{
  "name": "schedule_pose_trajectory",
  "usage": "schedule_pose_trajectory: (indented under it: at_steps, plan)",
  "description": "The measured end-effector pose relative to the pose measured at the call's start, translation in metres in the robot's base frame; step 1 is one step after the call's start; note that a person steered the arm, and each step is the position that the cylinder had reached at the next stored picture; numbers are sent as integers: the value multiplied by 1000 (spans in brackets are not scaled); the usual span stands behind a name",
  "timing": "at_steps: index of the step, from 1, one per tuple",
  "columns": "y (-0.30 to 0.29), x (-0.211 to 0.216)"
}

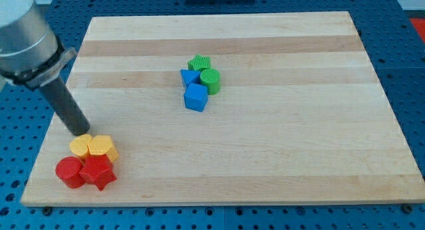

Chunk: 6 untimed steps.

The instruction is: Move your arm towards the right side of the blue cube

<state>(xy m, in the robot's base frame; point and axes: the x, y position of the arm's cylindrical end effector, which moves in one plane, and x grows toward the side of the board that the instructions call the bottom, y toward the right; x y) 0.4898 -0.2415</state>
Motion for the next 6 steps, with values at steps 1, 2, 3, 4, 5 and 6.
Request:
schedule_pose_trajectory:
  at_steps: [1, 2, 3, 4, 5, 6]
  plan:
    - [13, -32]
    - [36, -46]
    - [47, -62]
    - [72, -53]
    - [97, -20]
    - [141, 3]
